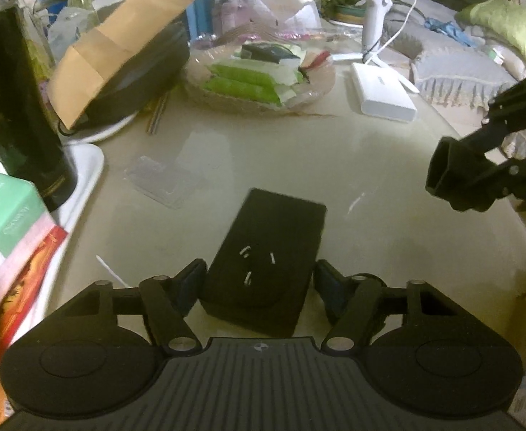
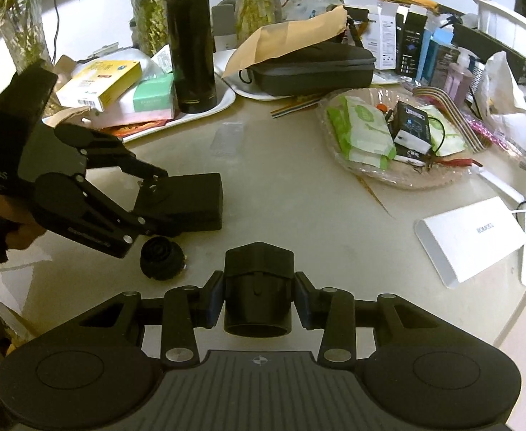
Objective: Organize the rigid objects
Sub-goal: 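Grasp the black charger block with the left gripper while the right holds the cylinder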
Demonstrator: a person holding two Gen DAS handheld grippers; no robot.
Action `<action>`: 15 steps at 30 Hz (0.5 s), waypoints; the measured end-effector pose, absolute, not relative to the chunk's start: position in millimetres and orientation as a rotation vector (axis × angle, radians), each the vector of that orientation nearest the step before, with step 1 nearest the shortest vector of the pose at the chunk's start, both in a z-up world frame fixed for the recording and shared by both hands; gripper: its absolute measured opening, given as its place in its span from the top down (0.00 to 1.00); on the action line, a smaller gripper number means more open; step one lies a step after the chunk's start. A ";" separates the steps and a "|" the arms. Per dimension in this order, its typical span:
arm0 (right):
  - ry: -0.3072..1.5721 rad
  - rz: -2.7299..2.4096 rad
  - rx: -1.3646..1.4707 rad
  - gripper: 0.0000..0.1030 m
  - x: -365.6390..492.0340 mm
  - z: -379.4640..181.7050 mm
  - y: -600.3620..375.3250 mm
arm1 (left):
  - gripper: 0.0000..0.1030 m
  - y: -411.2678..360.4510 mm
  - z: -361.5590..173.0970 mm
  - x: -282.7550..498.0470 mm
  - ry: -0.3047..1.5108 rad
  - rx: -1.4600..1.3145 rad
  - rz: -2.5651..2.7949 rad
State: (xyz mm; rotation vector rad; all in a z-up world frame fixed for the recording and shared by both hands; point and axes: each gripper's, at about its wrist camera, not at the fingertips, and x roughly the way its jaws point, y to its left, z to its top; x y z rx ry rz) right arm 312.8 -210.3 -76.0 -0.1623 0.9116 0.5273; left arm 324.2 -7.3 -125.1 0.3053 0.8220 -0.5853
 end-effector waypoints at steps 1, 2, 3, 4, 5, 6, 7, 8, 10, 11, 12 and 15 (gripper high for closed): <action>0.911 0.527 -0.162 0.58 312.7 -75.8 -210.7 | 0.45 -7.3 -124.8 323.7 0.825 0.301 -0.592; 0.911 0.528 -0.163 0.58 312.7 -75.8 -210.5 | 0.46 -7.4 -124.4 323.8 0.832 0.297 -0.598; 0.911 0.528 -0.162 0.58 312.8 -75.9 -210.2 | 0.47 -7.4 -123.9 323.3 0.837 0.298 -0.599; 0.913 0.528 -0.162 0.58 313.0 -76.0 -210.0 | 0.47 -7.3 -123.5 322.7 0.841 0.298 -0.599; 0.914 0.529 -0.161 0.58 312.8 -76.0 -209.6 | 0.48 -7.5 -123.1 322.2 0.845 0.300 -0.597; 0.915 0.530 -0.160 0.58 313.1 -76.1 -209.5 | 0.48 -8.0 -122.8 321.9 0.849 0.301 -0.592; 0.917 0.529 -0.159 0.58 313.1 -76.4 -209.0 | 0.48 -8.6 -122.8 322.0 0.853 0.300 -0.587; 0.918 0.527 -0.159 0.58 313.4 -76.6 -208.6 | 0.48 -9.3 -122.5 321.9 0.856 0.300 -0.583; 0.923 0.522 -0.153 0.58 314.5 -76.8 -208.4 | 0.48 -10.8 -121.1 320.5 0.860 0.306 -0.572; 0.926 0.519 -0.150 0.58 315.0 -76.9 -208.2 | 0.48 -11.4 -120.4 319.5 0.862 0.311 -0.565; 0.928 0.517 -0.147 0.58 315.3 -77.2 -208.1 | 0.48 -11.8 -119.2 318.3 0.863 0.316 -0.556; 0.934 0.511 -0.136 0.58 315.9 -77.4 -208.9 | 0.48 -10.7 -112.5 313.1 0.855 0.312 -0.524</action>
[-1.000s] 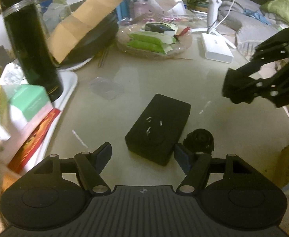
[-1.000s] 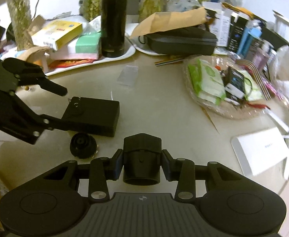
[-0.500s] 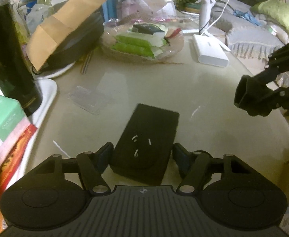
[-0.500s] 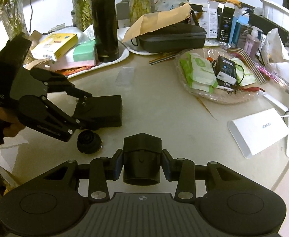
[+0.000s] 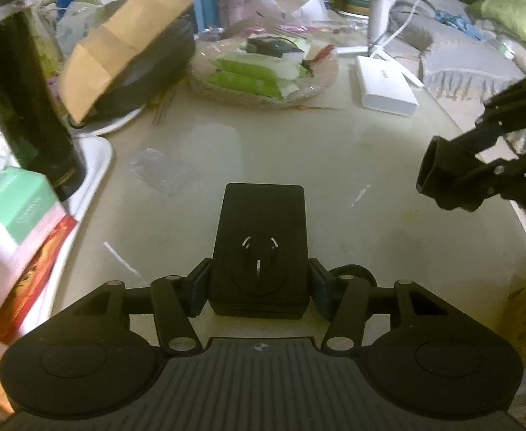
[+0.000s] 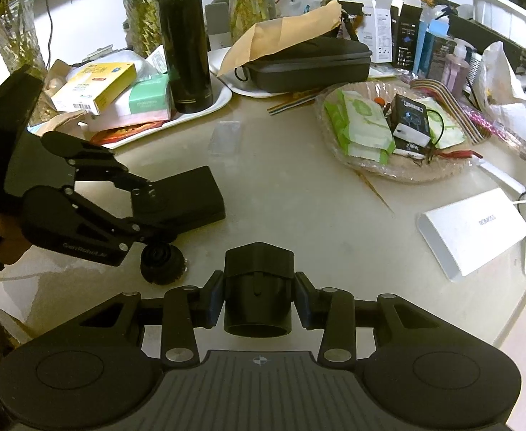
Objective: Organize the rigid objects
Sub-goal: 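Grasp the black charger block with the left gripper while the right holds the cylinder, then lift the charger and cylinder off the table with both grippers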
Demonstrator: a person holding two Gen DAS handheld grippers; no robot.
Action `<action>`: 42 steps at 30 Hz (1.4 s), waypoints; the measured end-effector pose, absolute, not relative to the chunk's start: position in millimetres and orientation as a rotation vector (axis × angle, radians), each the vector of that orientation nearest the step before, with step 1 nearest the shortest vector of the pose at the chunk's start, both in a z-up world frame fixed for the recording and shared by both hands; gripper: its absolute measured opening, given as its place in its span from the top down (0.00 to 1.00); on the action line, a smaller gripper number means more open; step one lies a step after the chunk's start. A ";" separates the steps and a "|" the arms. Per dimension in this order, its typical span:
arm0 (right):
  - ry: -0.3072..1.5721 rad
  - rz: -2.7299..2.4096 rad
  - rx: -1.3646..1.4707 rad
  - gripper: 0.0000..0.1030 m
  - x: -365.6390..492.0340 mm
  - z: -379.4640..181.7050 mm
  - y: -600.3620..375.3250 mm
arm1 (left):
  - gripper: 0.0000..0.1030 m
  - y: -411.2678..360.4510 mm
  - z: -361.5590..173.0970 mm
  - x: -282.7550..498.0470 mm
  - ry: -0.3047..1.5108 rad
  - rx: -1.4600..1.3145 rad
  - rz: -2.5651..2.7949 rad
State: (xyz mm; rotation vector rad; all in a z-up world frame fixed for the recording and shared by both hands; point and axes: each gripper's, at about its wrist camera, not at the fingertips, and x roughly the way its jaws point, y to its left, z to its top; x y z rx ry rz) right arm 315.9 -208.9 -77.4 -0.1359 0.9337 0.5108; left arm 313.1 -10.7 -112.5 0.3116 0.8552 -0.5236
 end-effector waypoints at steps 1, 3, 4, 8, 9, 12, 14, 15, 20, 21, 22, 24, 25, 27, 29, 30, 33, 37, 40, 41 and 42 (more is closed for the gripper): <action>0.935 0.510 -0.131 0.58 315.7 -77.1 -209.3 | 0.48 -9.9 -109.5 311.0 0.845 0.303 -0.514; 0.935 0.512 -0.121 0.58 314.6 -75.7 -210.1 | 0.48 -7.7 -102.5 306.8 0.832 0.293 -0.491; 0.933 0.512 -0.119 0.58 313.5 -74.7 -210.3 | 0.48 -7.1 -99.3 304.7 0.827 0.292 -0.474; 0.928 0.509 -0.100 0.58 307.7 -69.1 -212.8 | 0.48 -2.7 -85.4 295.0 0.814 0.260 -0.396; 0.926 0.509 -0.093 0.58 306.2 -67.0 -213.6 | 0.48 -1.4 -81.5 291.6 0.811 0.246 -0.381; 0.913 0.506 -0.082 0.58 301.8 -59.1 -215.3 | 0.48 0.1 -72.3 283.5 0.807 0.219 -0.341; 0.905 0.508 -0.076 0.58 299.2 -54.1 -216.1 | 0.48 0.4 -65.4 276.7 0.805 0.203 -0.319; 0.902 0.510 -0.075 0.58 297.7 -51.1 -215.8 | 0.48 0.2 -61.5 272.9 0.805 0.201 -0.306; 0.884 0.515 -0.077 0.58 288.6 -36.9 -216.3 | 0.48 -0.5 -44.0 256.2 0.802 0.180 -0.244; 0.884 0.515 -0.073 0.58 287.2 -34.4 -216.8 | 0.48 -0.7 -40.2 252.2 0.801 0.175 -0.234; 0.884 0.515 -0.069 0.58 285.3 -31.7 -217.4 | 0.48 -0.8 -36.7 248.3 0.798 0.169 -0.227; 0.884 0.512 -0.063 0.58 281.4 -26.2 -218.7 | 0.48 -1.6 -29.2 240.1 0.795 0.157 -0.210; 0.886 0.510 -0.060 0.58 279.8 -23.9 -219.2 | 0.48 -1.9 -26.2 236.3 0.793 0.153 -0.202; 0.889 0.509 -0.053 0.58 275.5 -19.1 -220.9 | 0.48 -2.5 -19.4 228.3 0.791 0.143 -0.187; 0.892 0.508 -0.050 0.58 271.0 -15.4 -221.4 | 0.48 -2.3 -12.9 220.5 0.789 0.125 -0.175; 0.892 0.508 -0.050 0.58 268.2 -13.3 -221.4 | 0.48 -2.6 -9.1 216.1 0.785 0.121 -0.169; 0.897 0.506 -0.047 0.58 260.8 -7.5 -221.6 | 0.48 -4.0 -0.5 205.1 0.775 0.112 -0.153; 0.914 0.503 -0.029 0.58 252.5 -0.9 -223.6 | 0.48 -6.8 10.6 190.0 0.767 0.112 -0.139; 0.941 0.506 -0.030 0.58 246.1 1.4 -223.2 | 0.48 -7.4 17.2 178.3 0.768 0.102 -0.134; 0.952 0.512 -0.034 0.58 243.5 2.2 -222.6 | 0.48 -7.4 18.8 174.5 0.770 0.097 -0.134; 0.958 0.516 -0.035 0.58 240.6 3.0 -222.6 | 0.48 -7.5 20.3 170.7 0.772 0.090 -0.133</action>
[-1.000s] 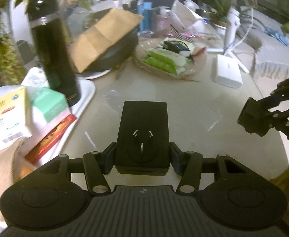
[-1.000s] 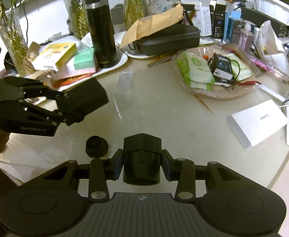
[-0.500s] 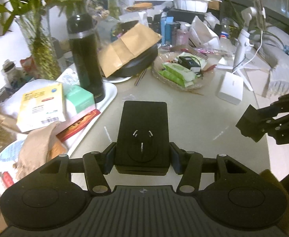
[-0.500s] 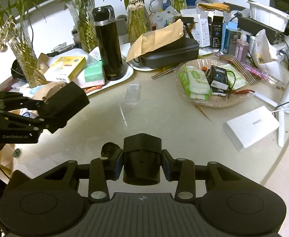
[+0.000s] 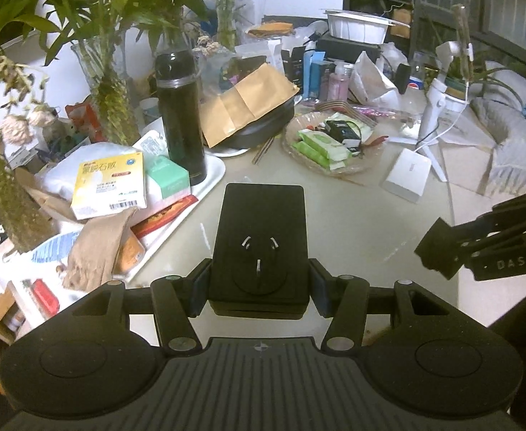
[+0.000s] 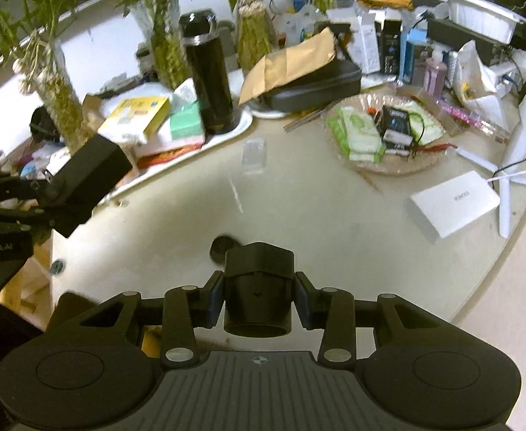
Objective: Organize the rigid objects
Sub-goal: 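Lift the charger and cylinder off the table with both grippers, then carry the charger and cylinder over the cardboard box with both grippers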
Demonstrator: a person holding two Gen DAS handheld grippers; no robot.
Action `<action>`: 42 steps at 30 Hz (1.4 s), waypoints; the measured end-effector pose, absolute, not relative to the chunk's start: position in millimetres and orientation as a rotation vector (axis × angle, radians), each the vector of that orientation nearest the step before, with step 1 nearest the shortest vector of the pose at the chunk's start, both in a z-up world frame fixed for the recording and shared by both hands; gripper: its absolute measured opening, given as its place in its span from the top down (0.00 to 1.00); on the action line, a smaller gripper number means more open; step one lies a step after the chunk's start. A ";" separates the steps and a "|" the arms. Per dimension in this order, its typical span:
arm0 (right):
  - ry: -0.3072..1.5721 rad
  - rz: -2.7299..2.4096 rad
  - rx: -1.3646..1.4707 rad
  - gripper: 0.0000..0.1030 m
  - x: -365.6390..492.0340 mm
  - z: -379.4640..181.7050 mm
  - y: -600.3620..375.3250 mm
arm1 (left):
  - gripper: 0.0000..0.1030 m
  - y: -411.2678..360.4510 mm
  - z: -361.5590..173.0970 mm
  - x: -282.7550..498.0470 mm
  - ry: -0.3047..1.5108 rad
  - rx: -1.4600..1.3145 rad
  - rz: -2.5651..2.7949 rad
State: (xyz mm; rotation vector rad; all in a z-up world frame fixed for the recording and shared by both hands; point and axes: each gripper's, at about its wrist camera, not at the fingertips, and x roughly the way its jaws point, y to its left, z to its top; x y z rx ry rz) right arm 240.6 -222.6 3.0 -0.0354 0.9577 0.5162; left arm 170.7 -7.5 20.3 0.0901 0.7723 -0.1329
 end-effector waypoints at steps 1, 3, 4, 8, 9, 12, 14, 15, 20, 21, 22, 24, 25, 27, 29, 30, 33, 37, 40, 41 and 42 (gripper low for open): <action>0.965 0.519 -0.037 0.58 238.2 3.7 -222.2 | 0.48 -7.9 21.6 167.5 0.775 0.085 -0.130; 0.977 0.526 -0.036 0.58 233.2 5.6 -222.3 | 0.48 -8.3 23.6 159.9 0.781 0.076 -0.126; 0.981 0.530 -0.034 0.58 230.6 6.7 -222.7 | 0.48 -8.5 24.0 155.9 0.786 0.069 -0.126; 0.984 0.553 -0.038 0.58 218.2 11.1 -222.7 | 0.48 -9.7 24.5 140.1 0.797 0.055 -0.124; 0.983 0.559 -0.043 0.58 215.0 11.9 -222.2 | 0.48 -10.0 24.2 136.3 0.800 0.052 -0.123; 0.982 0.575 -0.048 0.58 206.7 14.0 -221.9 | 0.48 -9.7 23.4 127.2 0.811 0.038 -0.124; 0.981 0.580 -0.046 0.58 201.9 14.8 -222.0 | 0.48 -10.0 22.3 120.7 0.818 0.027 -0.125; 0.980 0.582 -0.046 0.58 200.2 15.1 -221.8 | 0.48 -10.1 21.7 117.5 0.822 0.022 -0.125; 0.972 0.592 -0.041 0.58 192.0 17.6 -221.8 | 0.48 -11.4 17.0 102.6 0.839 0.008 -0.117; 0.971 0.594 -0.039 0.58 190.5 18.1 -222.1 | 0.48 -11.2 16.4 100.4 0.842 0.003 -0.112; 0.970 0.597 -0.038 0.58 188.9 18.5 -222.2 | 0.48 -10.8 15.6 98.1 0.847 -0.004 -0.106; 0.969 0.600 -0.038 0.58 185.7 18.3 -222.2 | 0.48 -10.5 13.7 93.6 0.856 -0.014 -0.091; 0.970 0.601 -0.039 0.58 184.4 18.1 -221.9 | 0.48 -10.3 12.5 91.8 0.861 -0.020 -0.085; 0.972 0.604 -0.039 0.58 181.9 17.4 -221.7 | 0.48 -10.1 9.4 87.8 0.876 -0.029 -0.068; 0.973 0.606 -0.038 0.58 179.3 17.1 -221.9 | 0.48 -9.3 6.0 84.8 0.892 -0.042 -0.055; 0.973 0.606 -0.037 0.58 178.2 16.9 -222.2 | 0.48 -8.6 3.8 83.2 0.900 -0.054 -0.050; 0.974 0.607 -0.037 0.58 177.8 16.6 -222.1 | 0.48 -8.0 -2.3 79.5 0.909 -0.072 -0.039; 0.979 0.605 -0.035 0.58 171.5 13.3 -223.2 | 0.46 -7.6 -13.1 78.1 0.918 -0.085 -0.056; 0.986 0.599 -0.029 0.58 168.0 10.4 -226.9 | 0.39 -4.6 -14.2 72.3 0.907 -0.098 -0.082; 0.990 0.597 -0.027 0.58 166.6 9.2 -228.3 | 0.37 -3.4 -13.1 69.9 0.904 -0.102 -0.098; 0.993 0.595 -0.025 0.58 166.0 8.4 -229.5 | 0.36 -2.7 -11.6 67.3 0.898 -0.103 -0.107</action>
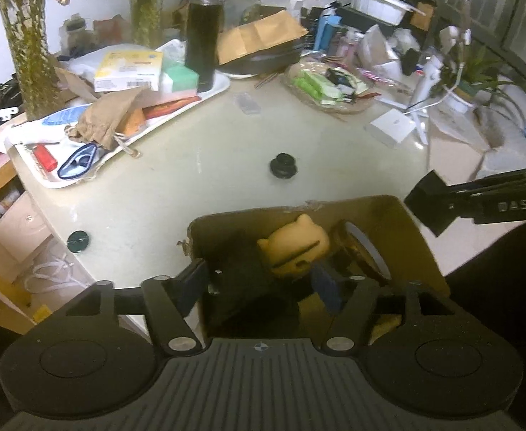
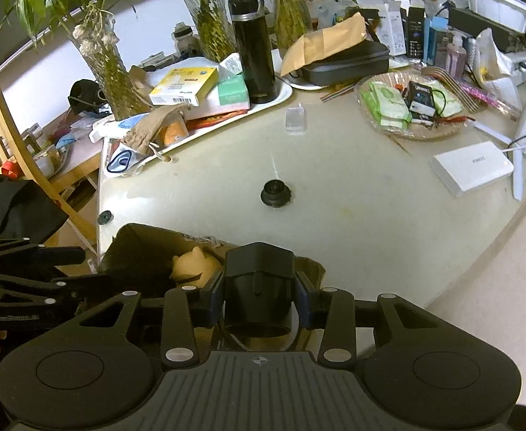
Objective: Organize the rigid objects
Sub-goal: 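Carry the charger and cylinder over the cardboard box with both grippers, then lower the cylinder into the box and open the right gripper while the left lowers the charger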
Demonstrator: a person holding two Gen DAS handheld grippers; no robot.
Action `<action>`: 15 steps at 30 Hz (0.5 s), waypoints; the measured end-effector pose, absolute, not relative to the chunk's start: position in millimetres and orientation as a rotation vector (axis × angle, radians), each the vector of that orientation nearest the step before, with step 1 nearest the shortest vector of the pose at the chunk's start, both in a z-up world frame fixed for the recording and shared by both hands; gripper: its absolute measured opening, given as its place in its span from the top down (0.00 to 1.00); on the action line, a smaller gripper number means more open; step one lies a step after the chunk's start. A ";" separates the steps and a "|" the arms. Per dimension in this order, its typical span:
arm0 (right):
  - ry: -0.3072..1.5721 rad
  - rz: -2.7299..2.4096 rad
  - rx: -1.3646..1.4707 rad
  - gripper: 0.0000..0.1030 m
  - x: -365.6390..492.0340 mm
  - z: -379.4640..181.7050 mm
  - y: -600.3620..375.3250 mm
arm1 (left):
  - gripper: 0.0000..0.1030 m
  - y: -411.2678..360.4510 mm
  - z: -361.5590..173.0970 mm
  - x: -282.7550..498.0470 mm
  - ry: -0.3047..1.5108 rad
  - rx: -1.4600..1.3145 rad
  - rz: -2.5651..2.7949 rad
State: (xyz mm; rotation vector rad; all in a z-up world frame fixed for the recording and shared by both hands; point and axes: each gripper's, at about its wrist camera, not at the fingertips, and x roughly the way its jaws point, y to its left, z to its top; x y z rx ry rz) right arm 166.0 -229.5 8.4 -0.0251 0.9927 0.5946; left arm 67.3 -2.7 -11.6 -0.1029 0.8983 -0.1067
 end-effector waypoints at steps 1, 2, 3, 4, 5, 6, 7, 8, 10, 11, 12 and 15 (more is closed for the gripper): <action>0.995 0.592 -0.024 0.58 165.4 7.6 -230.5 | 0.36 -3.1 -10.8 65.1 0.896 -0.100 -0.110; 0.997 0.591 -0.021 0.58 164.5 6.8 -231.3 | 0.36 -3.4 -10.6 62.7 0.898 -0.094 -0.115; 1.000 0.590 -0.019 0.58 163.5 6.6 -231.8 | 0.36 -3.8 -10.8 61.5 0.902 -0.090 -0.120; 1.003 0.591 -0.017 0.58 162.4 6.0 -232.2 | 0.36 -3.8 -11.1 59.9 0.906 -0.093 -0.127; 1.005 0.591 -0.016 0.58 161.7 5.6 -232.5 | 0.36 -3.6 -11.5 57.6 0.907 -0.098 -0.135; 1.006 0.591 -0.017 0.58 160.8 5.0 -232.4 | 0.36 -4.0 -11.8 55.3 0.908 -0.101 -0.143; 1.008 0.591 -0.017 0.58 160.2 4.5 -232.2 | 0.36 -4.2 -11.9 54.1 0.907 -0.101 -0.147; 1.008 0.591 -0.018 0.58 159.8 4.2 -232.1 | 0.36 -4.5 -11.7 51.7 0.905 -0.101 -0.152; 1.008 0.590 -0.018 0.58 159.3 4.1 -232.1 | 0.36 -6.0 -11.1 48.2 0.899 -0.093 -0.172; 1.006 0.589 -0.017 0.58 159.0 4.4 -231.9 | 0.36 -7.4 -10.7 46.1 0.898 -0.084 -0.180; 1.005 0.588 -0.017 0.58 159.0 4.9 -231.7 | 0.36 -8.7 -10.4 44.5 0.896 -0.077 -0.184; 0.997 0.588 -0.018 0.58 160.5 8.3 -230.5 | 0.36 -11.3 -9.6 40.3 0.889 -0.068 -0.197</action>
